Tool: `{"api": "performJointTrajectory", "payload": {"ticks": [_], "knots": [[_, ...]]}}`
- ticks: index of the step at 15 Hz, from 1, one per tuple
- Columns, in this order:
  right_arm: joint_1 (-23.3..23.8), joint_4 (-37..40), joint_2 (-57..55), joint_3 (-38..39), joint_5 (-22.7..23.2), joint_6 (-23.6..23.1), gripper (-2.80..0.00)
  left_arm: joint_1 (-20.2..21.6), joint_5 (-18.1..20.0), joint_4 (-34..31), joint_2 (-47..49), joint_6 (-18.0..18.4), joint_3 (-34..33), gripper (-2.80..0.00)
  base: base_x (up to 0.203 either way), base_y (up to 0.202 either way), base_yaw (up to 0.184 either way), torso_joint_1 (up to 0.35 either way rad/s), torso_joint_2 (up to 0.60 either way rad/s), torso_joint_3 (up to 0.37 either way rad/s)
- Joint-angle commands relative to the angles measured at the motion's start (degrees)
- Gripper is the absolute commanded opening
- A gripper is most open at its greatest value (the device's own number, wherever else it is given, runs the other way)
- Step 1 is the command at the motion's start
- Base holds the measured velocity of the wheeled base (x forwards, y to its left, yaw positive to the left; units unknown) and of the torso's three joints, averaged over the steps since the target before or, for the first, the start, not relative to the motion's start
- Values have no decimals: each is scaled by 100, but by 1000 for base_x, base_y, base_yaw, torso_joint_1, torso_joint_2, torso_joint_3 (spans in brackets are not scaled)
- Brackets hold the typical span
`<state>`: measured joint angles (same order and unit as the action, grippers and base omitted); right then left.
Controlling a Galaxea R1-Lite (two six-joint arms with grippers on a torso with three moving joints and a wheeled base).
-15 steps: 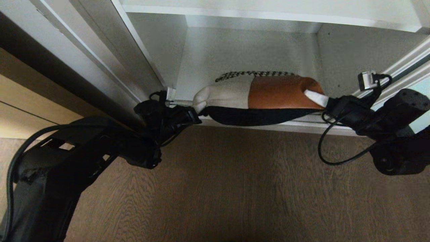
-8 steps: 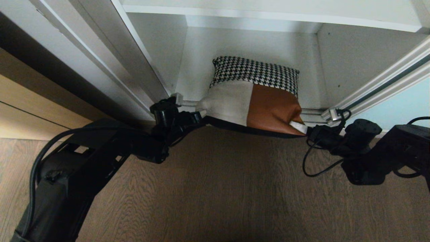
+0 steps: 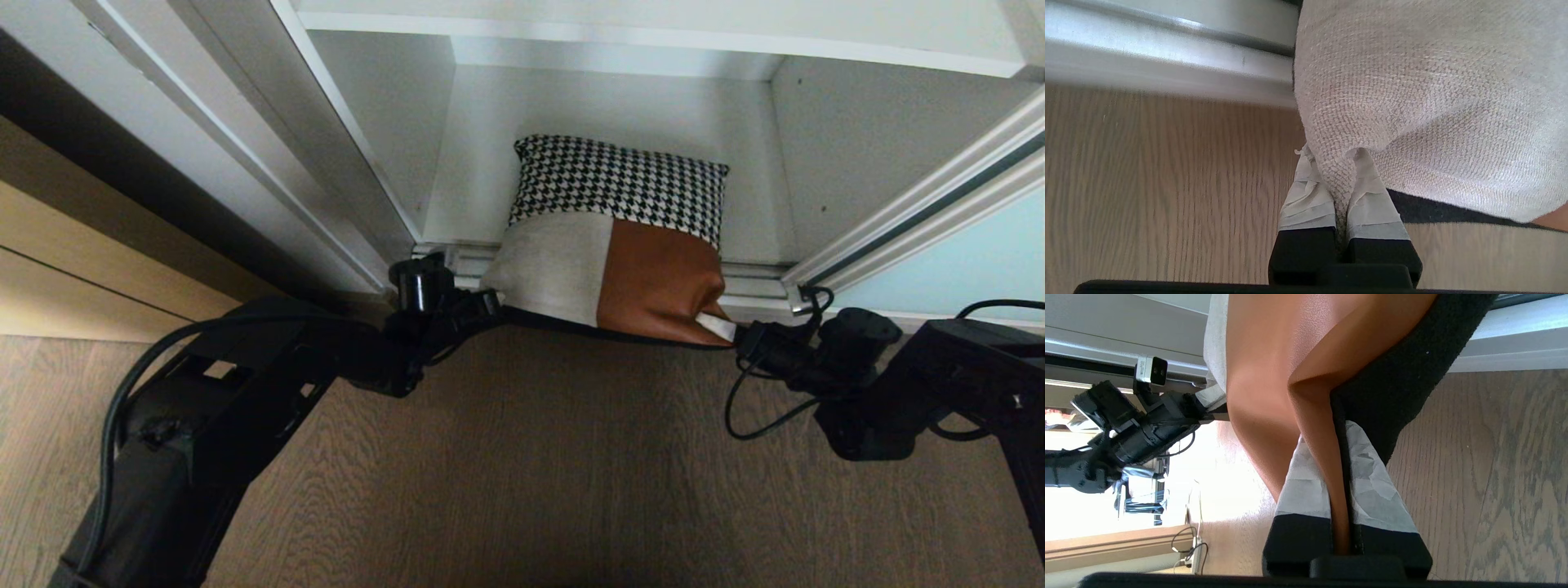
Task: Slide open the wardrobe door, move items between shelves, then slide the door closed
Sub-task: Place the pillow on the lower shelf
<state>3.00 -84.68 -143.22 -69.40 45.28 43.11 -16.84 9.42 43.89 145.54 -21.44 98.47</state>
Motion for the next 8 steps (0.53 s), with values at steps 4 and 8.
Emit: {"api": "performJointTrajectory", "payload": {"ticks": [4, 8], "knots": [[-10, -67, -31, -18, 25, 14, -280, 5, 4, 694, 225, 251, -179, -280, 0, 0, 0, 0, 0, 0], [-1, -84, 39, -30, -10, 22, -280, -21, 8, 753, 264, 393, -199, -280, 70, 0, 0, -1, 2, 3]]}}
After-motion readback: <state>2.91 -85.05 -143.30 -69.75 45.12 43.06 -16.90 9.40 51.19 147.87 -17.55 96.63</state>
